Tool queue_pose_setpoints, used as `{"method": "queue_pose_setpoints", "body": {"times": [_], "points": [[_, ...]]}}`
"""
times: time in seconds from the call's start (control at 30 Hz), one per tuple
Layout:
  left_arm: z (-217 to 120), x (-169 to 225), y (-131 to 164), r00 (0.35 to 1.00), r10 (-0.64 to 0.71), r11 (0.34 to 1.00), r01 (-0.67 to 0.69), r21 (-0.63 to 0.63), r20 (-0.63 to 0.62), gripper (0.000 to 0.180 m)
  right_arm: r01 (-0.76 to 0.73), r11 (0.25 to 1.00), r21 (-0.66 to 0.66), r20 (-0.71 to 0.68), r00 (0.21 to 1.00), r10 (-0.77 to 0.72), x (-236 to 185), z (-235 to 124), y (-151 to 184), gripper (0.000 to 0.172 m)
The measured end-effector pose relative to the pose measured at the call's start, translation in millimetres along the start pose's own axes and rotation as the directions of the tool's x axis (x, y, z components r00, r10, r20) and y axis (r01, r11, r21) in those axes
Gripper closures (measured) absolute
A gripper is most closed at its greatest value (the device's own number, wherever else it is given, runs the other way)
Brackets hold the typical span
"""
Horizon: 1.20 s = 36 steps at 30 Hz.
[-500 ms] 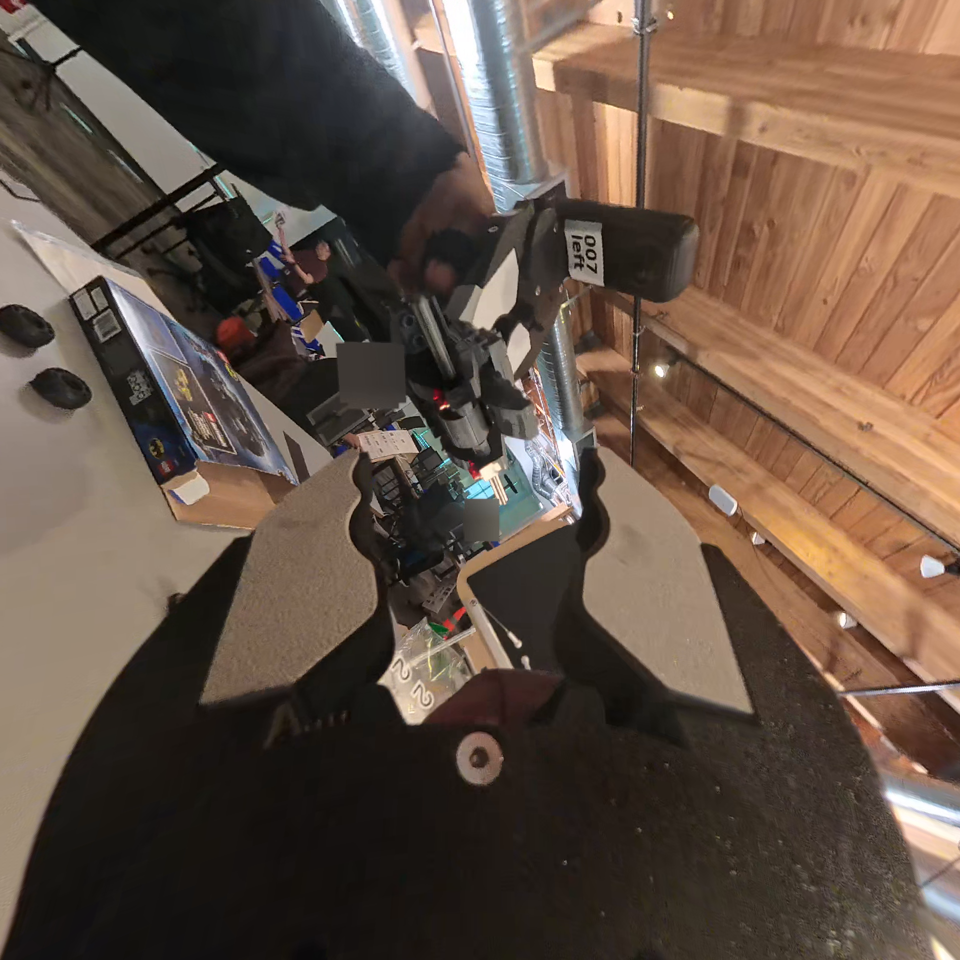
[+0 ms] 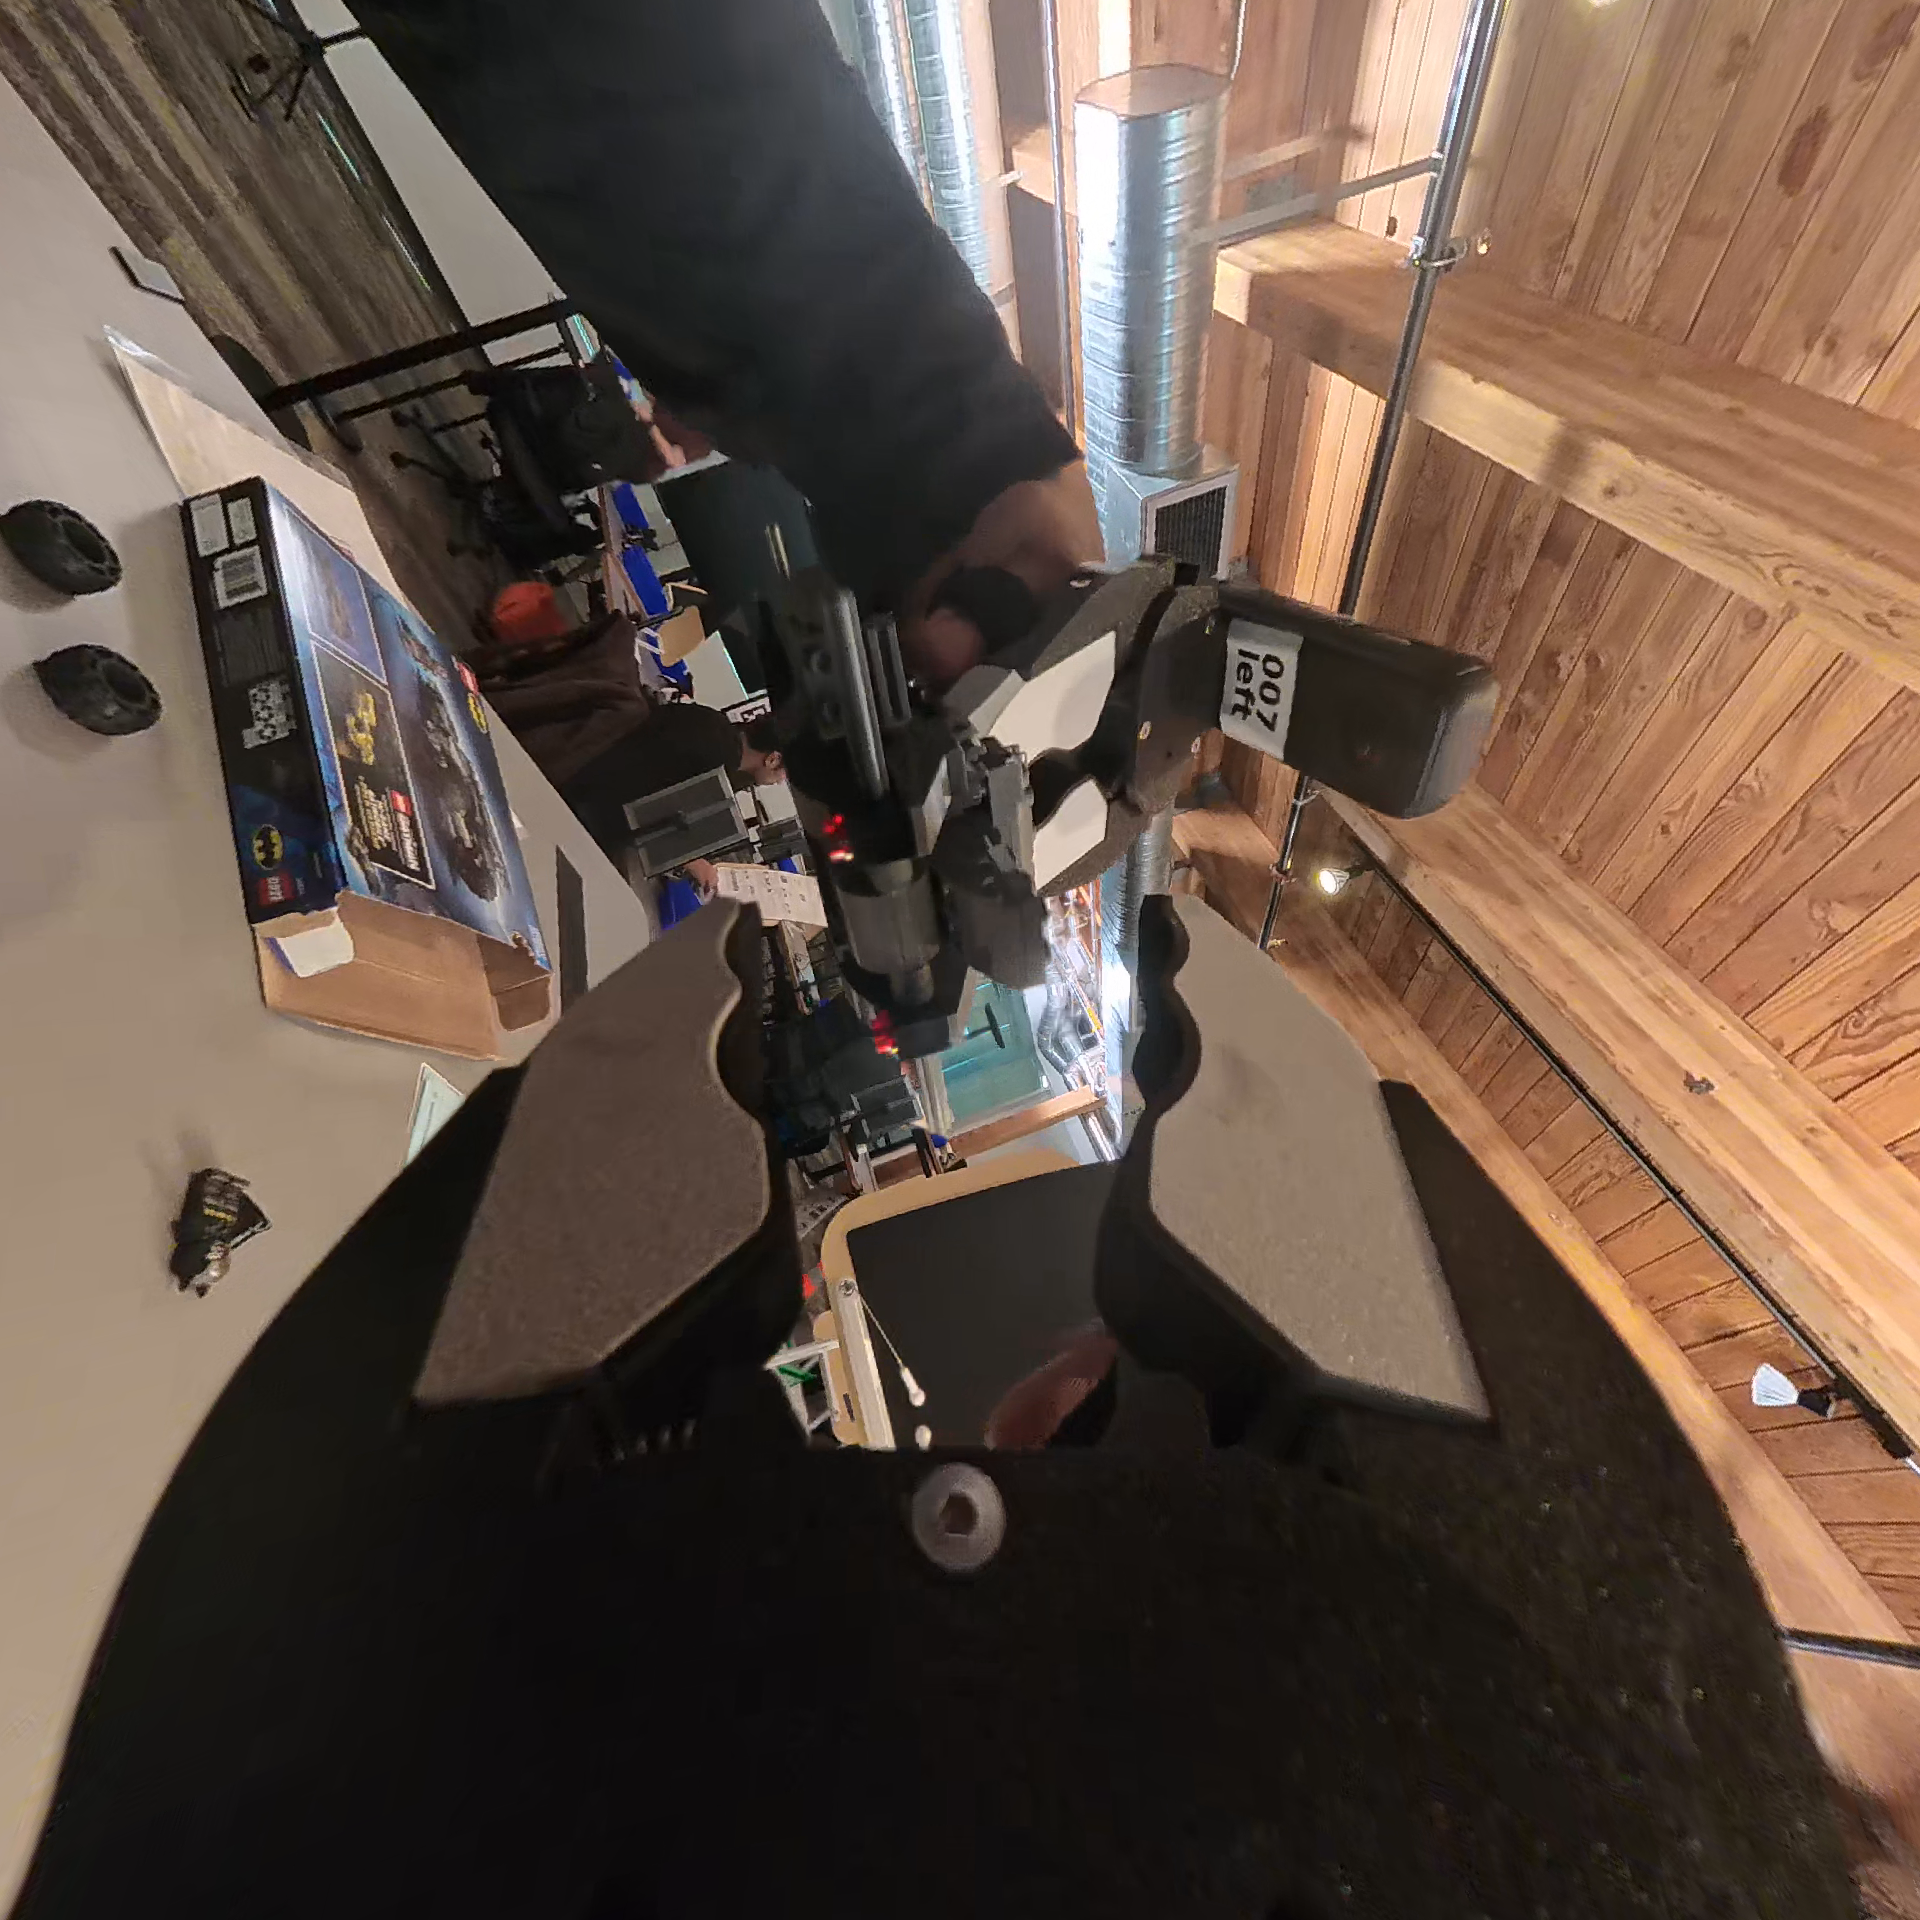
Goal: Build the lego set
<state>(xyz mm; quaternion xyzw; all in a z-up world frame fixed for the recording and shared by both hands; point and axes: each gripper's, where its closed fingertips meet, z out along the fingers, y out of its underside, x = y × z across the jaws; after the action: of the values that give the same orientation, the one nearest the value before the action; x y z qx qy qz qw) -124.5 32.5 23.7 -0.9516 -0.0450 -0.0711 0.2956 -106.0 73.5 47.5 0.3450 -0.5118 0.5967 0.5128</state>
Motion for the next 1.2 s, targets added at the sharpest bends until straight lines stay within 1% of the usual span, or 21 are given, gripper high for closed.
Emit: {"method": "queue_pose_setpoints", "body": {"times": [0.23,0.4,0.53,0.9,1.1,1.2], "points": [[8,-10,0,1.0,0.0,0.997,0.001,-0.075,0.023,0.166,0.057,0.998,-0.027,0.059,0.997,-0.056,-6,-2,11,0.102],[9,-10,-6,1.0,0.015,0.997,-0.014,-0.08,0.018,0.166,0.091,0.996,-0.012,0.124,0.988,-0.089,-8,-1,13,0.099],[5,-7,-9,0.999,0.032,0.996,-0.03,-0.085,0.013,0.166,0.148,0.989,0.009,0.163,0.975,-0.148,-10,4,10,0.096],[-6,10,-7,0.997,0.074,0.991,-0.074,-0.11,-0.005,0.166,0.201,0.977,0.071,0.222,0.952,-0.212,-9,18,-9,0.086],[-9,17,-5,0.996,0.088,0.989,-0.089,-0.122,-0.013,0.166,0.231,0.969,0.085,0.257,0.935,-0.245,-14,26,-17,0.087],[-12,21,-6,0.995,0.094,0.989,-0.095,-0.117,-0.014,0.166,0.254,0.963,0.087,0.244,0.932,-0.268,-16,30,-20,0.092]]}}
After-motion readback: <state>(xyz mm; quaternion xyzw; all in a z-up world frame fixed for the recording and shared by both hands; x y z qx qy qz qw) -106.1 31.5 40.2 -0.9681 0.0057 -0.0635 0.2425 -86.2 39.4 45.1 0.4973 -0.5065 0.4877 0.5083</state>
